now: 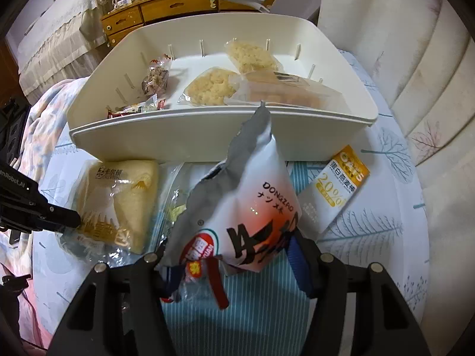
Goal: Organize snacks
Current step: 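Grasp the Fuji bread pack with the left tool while the right tool grasps the white DONGZHO bag, then lift the bread pack and white bag and carry them over the tray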
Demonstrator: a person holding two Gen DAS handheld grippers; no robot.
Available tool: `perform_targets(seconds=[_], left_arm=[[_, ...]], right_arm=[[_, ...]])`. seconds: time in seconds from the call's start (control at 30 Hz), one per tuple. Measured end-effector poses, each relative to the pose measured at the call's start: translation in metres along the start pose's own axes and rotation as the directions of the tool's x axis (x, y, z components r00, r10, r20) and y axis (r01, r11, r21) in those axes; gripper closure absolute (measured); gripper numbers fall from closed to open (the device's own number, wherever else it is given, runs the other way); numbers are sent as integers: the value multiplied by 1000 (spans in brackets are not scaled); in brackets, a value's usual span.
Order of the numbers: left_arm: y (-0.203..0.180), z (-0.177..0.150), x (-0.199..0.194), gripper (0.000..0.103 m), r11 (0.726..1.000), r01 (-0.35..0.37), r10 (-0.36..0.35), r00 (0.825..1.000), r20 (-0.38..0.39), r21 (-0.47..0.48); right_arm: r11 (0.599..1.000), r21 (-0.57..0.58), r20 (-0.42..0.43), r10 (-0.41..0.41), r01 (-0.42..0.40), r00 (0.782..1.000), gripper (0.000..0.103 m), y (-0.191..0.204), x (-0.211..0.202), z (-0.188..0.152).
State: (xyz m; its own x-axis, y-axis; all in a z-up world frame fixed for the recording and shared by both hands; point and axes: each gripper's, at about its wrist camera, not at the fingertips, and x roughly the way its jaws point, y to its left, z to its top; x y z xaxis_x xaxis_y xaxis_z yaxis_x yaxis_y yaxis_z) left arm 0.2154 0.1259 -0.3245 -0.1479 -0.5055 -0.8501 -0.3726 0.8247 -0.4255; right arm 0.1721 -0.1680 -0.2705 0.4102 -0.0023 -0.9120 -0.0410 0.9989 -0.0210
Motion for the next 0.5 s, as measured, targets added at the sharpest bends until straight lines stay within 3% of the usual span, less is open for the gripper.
perform_targets(seconds=[0.33, 0.5], left_arm=[[-3, -18, -47, 95, 994, 56, -61, 997, 51, 91], [-5, -26, -65, 95, 991, 46, -54, 996, 65, 126]], right_arm=[[997, 55, 56, -49, 46, 997, 43, 2, -33, -13], [996, 67, 108, -60, 53, 992, 43, 10, -53, -16]])
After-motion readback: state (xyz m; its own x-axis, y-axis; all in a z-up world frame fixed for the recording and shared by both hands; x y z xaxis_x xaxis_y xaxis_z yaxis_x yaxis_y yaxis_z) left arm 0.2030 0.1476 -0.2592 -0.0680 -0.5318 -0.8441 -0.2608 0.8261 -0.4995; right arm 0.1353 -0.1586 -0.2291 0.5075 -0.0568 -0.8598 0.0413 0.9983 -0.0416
